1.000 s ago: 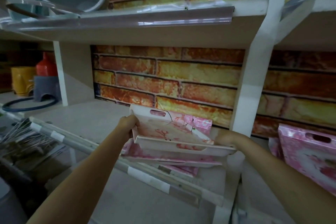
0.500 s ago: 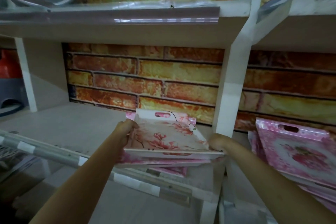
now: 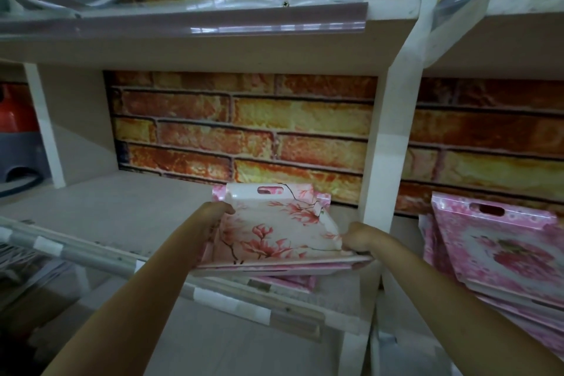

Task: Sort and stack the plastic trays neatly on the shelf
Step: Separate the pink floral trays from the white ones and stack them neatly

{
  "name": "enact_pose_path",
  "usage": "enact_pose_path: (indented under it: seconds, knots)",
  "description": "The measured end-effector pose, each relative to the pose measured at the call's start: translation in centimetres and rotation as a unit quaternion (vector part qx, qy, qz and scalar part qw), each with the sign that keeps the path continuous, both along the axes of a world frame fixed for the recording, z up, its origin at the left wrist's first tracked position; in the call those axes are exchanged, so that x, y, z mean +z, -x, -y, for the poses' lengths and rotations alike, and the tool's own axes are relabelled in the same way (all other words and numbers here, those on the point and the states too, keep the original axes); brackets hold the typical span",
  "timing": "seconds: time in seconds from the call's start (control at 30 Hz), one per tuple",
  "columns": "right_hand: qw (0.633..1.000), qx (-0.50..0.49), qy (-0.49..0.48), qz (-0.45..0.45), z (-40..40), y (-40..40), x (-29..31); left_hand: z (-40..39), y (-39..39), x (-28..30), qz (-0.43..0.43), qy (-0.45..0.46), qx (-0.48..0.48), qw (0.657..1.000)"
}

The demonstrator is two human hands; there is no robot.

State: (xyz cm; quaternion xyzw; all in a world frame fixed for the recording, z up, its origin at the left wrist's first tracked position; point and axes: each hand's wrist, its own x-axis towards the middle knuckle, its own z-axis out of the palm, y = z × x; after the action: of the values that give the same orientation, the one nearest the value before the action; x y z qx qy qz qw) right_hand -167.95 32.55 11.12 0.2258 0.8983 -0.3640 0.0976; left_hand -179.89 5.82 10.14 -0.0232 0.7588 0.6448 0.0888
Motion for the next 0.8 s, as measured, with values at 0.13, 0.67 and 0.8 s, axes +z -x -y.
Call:
enact_pose_path:
  seconds: [0.13,0.67,0.8]
  knots:
    - [1.0,0.015,0.003,0.009,-0.3,-0.6,0.4,-0.6,-0.8,0.6,-0.019,0.025,0.003,1.0]
    - [0.998,0.05,-0.02,-0.008,-0.6,-3.4,0.7,-2.5,-3.4,0.4,-0.093,0.163,0.059,0.981]
    - [0.997,0.066,-0.033,-0.001,-0.9,-4.0,1.0,-2.9,-4.1,0.3,-0.105,0.162,0.057,0.98]
